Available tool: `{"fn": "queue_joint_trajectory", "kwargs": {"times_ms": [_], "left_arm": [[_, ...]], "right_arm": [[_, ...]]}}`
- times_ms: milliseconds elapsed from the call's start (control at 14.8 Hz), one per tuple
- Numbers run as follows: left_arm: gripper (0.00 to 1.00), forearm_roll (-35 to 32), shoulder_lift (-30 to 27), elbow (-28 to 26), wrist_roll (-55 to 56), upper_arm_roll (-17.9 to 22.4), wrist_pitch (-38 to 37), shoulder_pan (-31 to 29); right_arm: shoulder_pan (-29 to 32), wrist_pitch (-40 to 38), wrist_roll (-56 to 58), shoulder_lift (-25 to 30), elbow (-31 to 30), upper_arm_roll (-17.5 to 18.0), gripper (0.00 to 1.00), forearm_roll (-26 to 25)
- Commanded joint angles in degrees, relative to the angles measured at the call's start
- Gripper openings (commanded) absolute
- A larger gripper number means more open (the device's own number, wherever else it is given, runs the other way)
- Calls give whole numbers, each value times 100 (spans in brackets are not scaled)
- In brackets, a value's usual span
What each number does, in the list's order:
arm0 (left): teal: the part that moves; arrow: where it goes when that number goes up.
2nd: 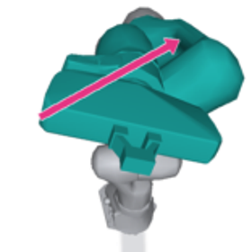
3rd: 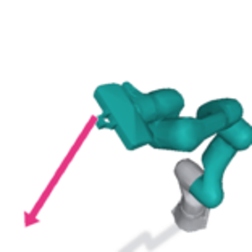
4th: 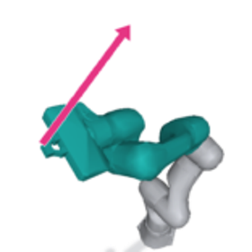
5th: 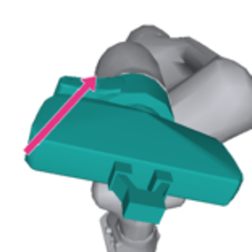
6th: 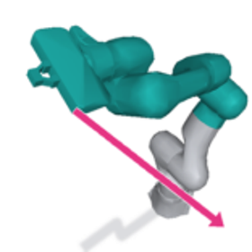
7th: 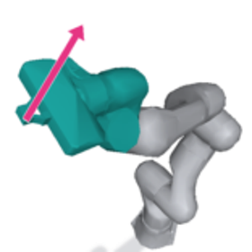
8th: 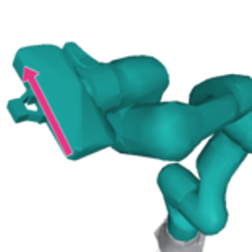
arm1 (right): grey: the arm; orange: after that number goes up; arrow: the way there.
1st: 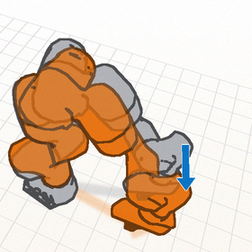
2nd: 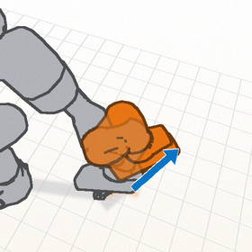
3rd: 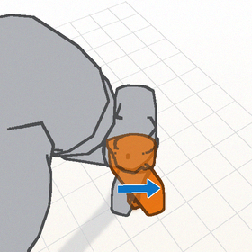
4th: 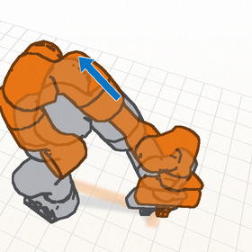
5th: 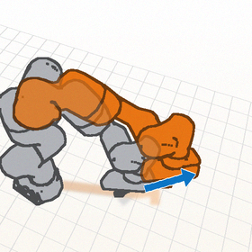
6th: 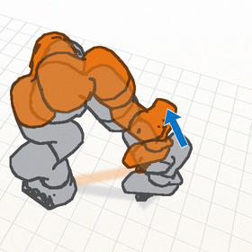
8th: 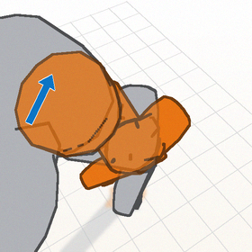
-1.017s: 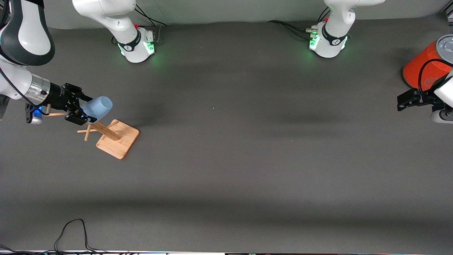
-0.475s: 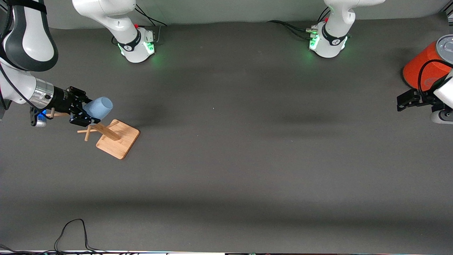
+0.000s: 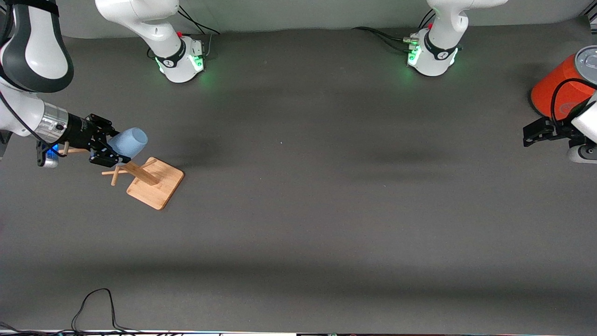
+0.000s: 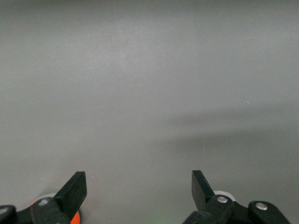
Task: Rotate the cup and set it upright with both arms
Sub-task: 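Lift the blue cup off the peg and carry it toward table center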
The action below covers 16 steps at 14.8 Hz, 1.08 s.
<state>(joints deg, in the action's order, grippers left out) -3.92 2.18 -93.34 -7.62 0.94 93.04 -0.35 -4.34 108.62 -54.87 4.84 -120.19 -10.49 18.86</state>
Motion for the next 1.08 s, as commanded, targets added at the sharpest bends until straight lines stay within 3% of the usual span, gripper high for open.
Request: {"fn": "queue_joint_trajectory", "kwargs": {"times_ms": [0, 203, 542, 1017], "left_arm": [[100, -39, -51, -62, -11, -23, 74, -18], [100, -39, -51, -62, -11, -23, 74, -18], [100, -39, -51, -62, -20, -23, 74, -18], [100, -39, -51, -62, -20, -23, 74, -26]], "right_arm": [[3, -314, -181, -1, 302, 29, 77, 109], [-49, -394, -611, 34, 399, 91, 77, 135], [-49, -385, -1069, 122, 540, 538, 78, 548], [-41, 70, -2456, 34, 1076, 1934, 78, 707]]}}
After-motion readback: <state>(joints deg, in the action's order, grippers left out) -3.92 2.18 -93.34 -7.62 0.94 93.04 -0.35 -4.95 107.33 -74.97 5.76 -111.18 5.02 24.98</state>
